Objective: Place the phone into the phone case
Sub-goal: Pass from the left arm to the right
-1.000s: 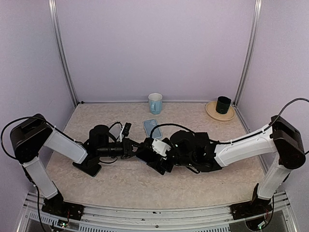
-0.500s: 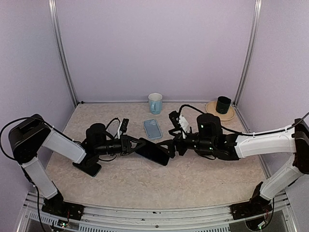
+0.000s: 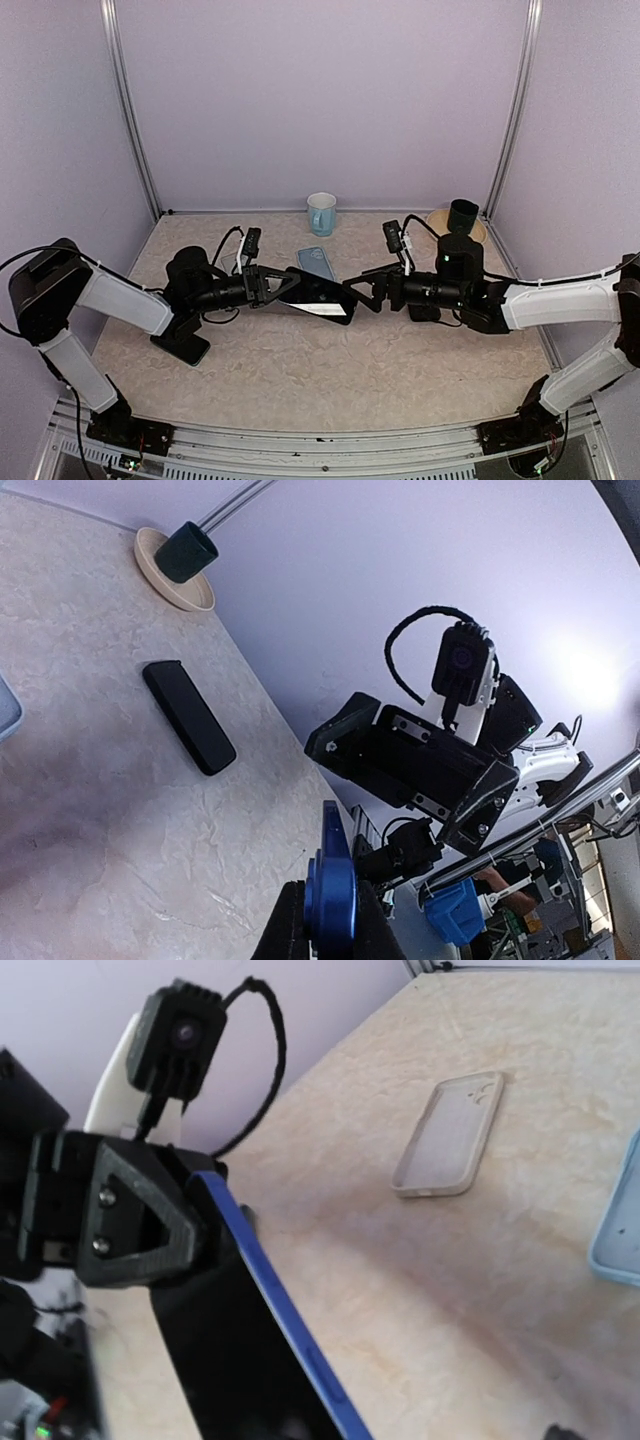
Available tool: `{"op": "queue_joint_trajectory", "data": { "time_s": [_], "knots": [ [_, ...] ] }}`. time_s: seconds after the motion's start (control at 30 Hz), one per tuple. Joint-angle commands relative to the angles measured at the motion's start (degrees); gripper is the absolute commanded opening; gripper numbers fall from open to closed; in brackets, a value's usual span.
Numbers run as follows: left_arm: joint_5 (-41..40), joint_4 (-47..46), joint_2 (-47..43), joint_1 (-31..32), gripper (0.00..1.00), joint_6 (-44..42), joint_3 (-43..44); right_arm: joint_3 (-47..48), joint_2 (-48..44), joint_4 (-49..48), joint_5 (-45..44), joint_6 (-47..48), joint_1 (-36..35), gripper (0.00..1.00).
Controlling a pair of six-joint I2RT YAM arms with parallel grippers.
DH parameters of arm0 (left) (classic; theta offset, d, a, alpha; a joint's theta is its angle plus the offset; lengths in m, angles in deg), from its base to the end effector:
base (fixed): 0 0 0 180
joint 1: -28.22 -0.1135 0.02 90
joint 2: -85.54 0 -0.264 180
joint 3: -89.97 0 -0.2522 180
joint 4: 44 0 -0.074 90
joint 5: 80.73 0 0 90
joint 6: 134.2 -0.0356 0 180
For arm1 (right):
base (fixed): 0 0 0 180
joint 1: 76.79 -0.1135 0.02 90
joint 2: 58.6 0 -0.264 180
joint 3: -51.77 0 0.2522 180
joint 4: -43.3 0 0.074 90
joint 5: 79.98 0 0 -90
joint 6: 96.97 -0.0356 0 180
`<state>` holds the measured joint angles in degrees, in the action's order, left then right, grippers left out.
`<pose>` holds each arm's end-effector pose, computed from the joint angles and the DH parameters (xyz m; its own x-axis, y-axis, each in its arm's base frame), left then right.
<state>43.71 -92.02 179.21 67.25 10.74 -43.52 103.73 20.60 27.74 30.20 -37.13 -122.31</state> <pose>0.2295 -0.2119 0.1936 -0.7780 -0.2384 -0.5813 0.5602 0.1557 -0.8136 0.2014 0.2226 0.2356 -0.5780 0.0844 -0.8116 -0.7124 0.4328 0.5524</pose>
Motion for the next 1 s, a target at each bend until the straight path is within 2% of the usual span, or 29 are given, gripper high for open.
{"op": "queue_joint_trajectory", "data": {
  "time_s": [0.0,0.47,0.77,0.97],
  "knots": [
    [1.4,-5.9,-1.5,0.6,0.0,1.0,3.1,-0.9,0.0,-6.5,5.9,-8.5,1.5,0.95],
    [1.0,-9.2,2.3,1.0,0.0,2.1,6.7,-0.8,8.6,-21.8,17.9,-22.2,1.5,0.78],
    [0.8,-12.5,5.7,1.2,0.0,4.2,7.5,-0.8,10.2,-25.1,20.1,-24.6,1.4,0.71],
    [0.8,-13.4,7.4,1.3,0.0,5.0,7.8,-0.4,12.2,-26.9,21.7,-25.3,0.9,0.62]
  ]
}}
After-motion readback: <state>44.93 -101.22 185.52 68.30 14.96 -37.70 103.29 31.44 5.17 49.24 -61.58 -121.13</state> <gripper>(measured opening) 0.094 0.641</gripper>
